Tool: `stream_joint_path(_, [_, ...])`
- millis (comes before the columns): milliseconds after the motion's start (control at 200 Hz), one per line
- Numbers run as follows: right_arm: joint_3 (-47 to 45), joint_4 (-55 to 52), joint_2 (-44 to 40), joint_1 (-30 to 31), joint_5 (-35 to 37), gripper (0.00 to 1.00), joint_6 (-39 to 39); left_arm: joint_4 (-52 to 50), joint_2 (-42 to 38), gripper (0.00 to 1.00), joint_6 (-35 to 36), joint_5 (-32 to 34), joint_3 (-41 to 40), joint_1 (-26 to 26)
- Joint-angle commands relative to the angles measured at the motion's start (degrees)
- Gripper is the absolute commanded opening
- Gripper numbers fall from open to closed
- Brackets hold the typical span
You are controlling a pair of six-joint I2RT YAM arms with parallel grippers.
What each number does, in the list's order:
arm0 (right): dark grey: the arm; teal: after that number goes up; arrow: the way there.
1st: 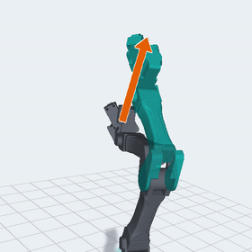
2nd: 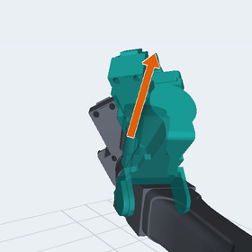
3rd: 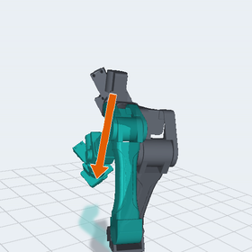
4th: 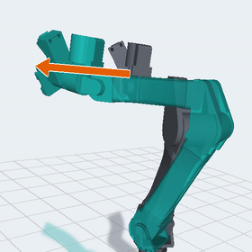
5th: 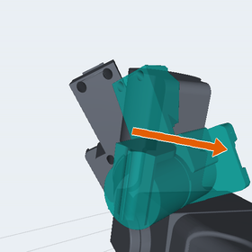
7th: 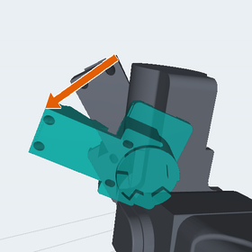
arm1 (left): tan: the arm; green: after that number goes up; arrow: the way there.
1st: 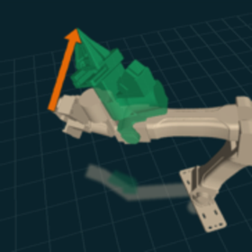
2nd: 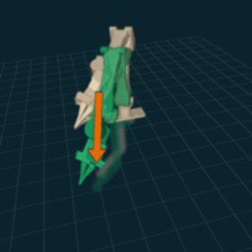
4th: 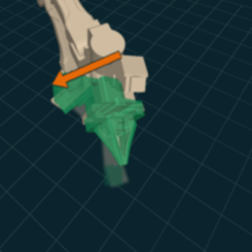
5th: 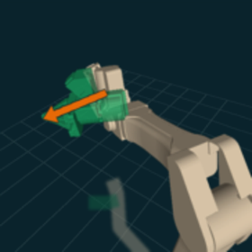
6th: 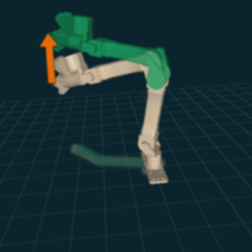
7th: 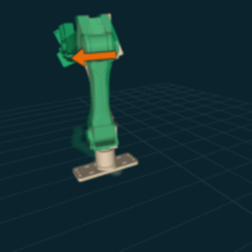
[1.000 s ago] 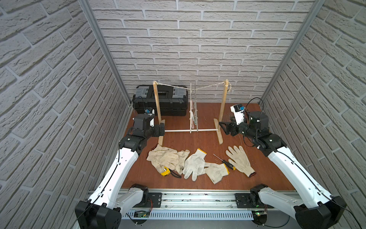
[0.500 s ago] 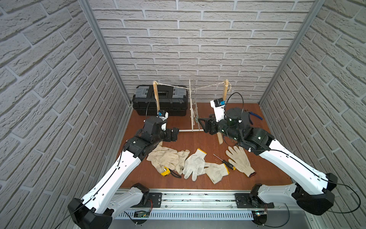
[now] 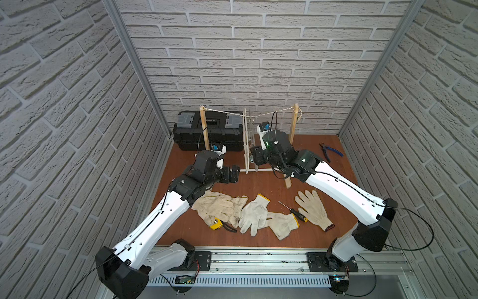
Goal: Clip the gloves onto a hanger to dry
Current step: Adjust the hanger on the clothesline.
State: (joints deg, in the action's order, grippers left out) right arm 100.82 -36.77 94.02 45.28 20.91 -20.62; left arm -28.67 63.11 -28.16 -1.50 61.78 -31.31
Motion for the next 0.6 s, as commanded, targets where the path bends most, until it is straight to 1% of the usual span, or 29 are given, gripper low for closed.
stream_joint_path(0, [3.6,-2.5,2.0,0.3,4.5,0.43,0.2,2.5,0.1,0.98,-0.1,-0.7,1.4,-0.3])
stream_joint_path(50, [4.0,-2.6,2.5,0.4,5.9,0.39,0.0,2.2,0.1,0.98,0.0,-0.4,1.3,-0.3])
stream_joint_path(120, [4.0,-1.6,2.7,0.5,5.9,0.27,-0.2,1.9,0.0,0.98,0.4,0.0,1.2,-0.3])
stream_joint_path(160, [4.4,-1.7,2.9,0.5,5.6,0.23,-0.1,1.9,-0.1,0.98,0.6,0.1,0.9,-0.2])
stream_joint_path(235, [6.0,-3.1,4.2,0.5,6.5,0.18,0.5,1.9,-0.1,0.98,0.6,0.3,0.4,-0.2])
stream_joint_path(320, [6.4,-3.9,4.6,0.5,7.1,0.15,0.8,1.9,-0.3,0.98,0.5,0.2,-0.1,-0.2])
stream_joint_path(415, [6.2,-3.9,4.4,0.5,7.7,0.05,0.9,1.8,-0.5,0.98,0.5,0.5,-0.5,0.0])
stream_joint_path(595, [5.7,-4.9,3.4,0.2,10.4,0.02,2.1,1.2,-0.5,0.98,0.9,0.7,-0.2,0.3])
